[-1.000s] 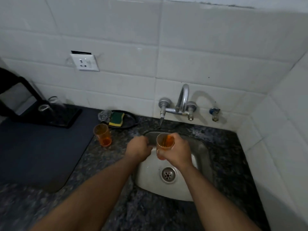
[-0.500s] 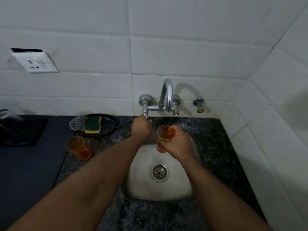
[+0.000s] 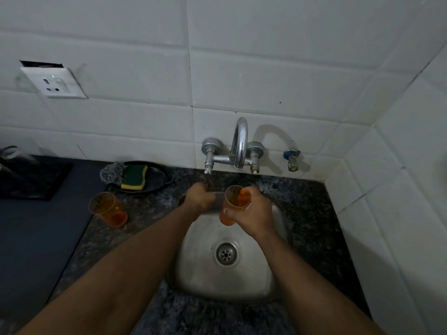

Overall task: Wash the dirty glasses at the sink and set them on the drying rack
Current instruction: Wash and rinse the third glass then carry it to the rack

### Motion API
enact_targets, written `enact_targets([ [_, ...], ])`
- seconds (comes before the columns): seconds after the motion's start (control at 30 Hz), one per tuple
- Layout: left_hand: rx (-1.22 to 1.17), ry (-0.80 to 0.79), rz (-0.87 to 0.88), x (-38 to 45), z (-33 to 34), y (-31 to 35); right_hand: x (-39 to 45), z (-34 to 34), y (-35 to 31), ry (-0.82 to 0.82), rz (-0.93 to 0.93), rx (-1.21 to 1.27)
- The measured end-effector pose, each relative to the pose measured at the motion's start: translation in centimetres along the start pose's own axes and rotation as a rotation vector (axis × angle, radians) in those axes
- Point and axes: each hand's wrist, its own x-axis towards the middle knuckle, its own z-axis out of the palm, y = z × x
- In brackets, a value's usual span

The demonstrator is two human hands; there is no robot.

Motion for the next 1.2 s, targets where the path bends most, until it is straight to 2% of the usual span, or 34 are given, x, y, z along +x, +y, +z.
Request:
enact_targets([
  [0.07, -0.078, -0.247, 0.074, -1.4, 0.3, -0.4, 0.4, 0.2, 0.2, -0.030, -0.012, 0.035],
  [0.13, -0.109, -0.342, 0.216, -1.8, 0.5, -0.7, 0.6, 0.3, 0.1, -0.056, -0.042, 0.057],
  [0.2, -0.084, -0.312, 0.331, -1.8, 0.8, -1.0, 0.7, 0.4, -0.2, -0.078, -0.054, 0.078],
  [0.27, -0.094, -0.294, 0.354, -1.8, 0.9, -1.0, 0.6, 0.5, 0.0, -0.058, -0.063, 0.086],
  [0.37, -0.009, -0.285, 0.391, -1.7, 0.3, -1.0, 0.2, 0.4, 1.7, 0.028, -0.289, -0.055],
  [0.43, 0.064, -0.291, 0.408, -1.7, -0.2, -1.1, 0.2, 0.1, 2.9, -0.055, -0.470, -0.227],
  [0.5, 0.147, -0.312, 0.395, -1.5, -0.4, -1.1, 0.8, -0.1, 3.8, -0.230, -0.546, -0.343],
  [0.57, 0.228, -0.314, 0.404, -1.4, -0.3, -1.1, 1.6, -0.3, 4.0, -0.325, -0.553, -0.311],
  [0.63, 0.218, -0.240, 0.444, -1.3, 0.0, -1.1, 2.0, -0.4, 3.5, -0.307, -0.503, -0.182],
  [0.7, 0.197, -0.096, 0.506, -1.6, 0.4, -1.3, 2.0, -0.2, 2.8, -0.248, -0.457, -0.064],
  [0.77, 0.185, -0.026, 0.566, -1.9, 0.8, -1.3, 1.8, -0.1, 2.4, -0.264, -0.474, -0.046],
  [0.83, 0.189, -0.122, 0.533, -1.9, 0.2, -1.5, 2.0, -0.5, 2.5, -0.378, -0.572, -0.149],
  [0.9, 0.224, -0.359, 0.388, -1.5, -0.9, -1.6, 2.8, -1.4, 3.0, -0.498, -0.653, -0.278],
  [0.93, 0.230, -0.446, 0.311, -1.3, -1.1, -1.9, 3.1, -1.8, 3.2, -0.521, -0.674, -0.295],
  [0.97, 0.217, -0.455, 0.285, -1.3, -1.0, -2.0, 3.3, -1.8, 3.2, -0.510, -0.683, -0.283],
  [1.0, 0.193, -0.393, 0.291, -1.5, -0.5, -2.1, 3.2, -1.5, 3.1, -0.474, -0.676, -0.256],
  [1.1, 0.103, -0.067, 0.431, -2.6, 1.2, -2.3, 2.8, -0.3, 2.8, -0.352, -0.620, -0.126],
  [1.13, 0.065, -0.026, 0.462, -2.7, 1.4, -2.4, 2.7, -0.2, 2.8, -0.360, -0.627, -0.112],
  [1.2, 0.083, -0.144, 0.431, -2.5, 0.6, -2.6, 3.2, -0.6, 3.2, -0.468, -0.676, -0.183],
])
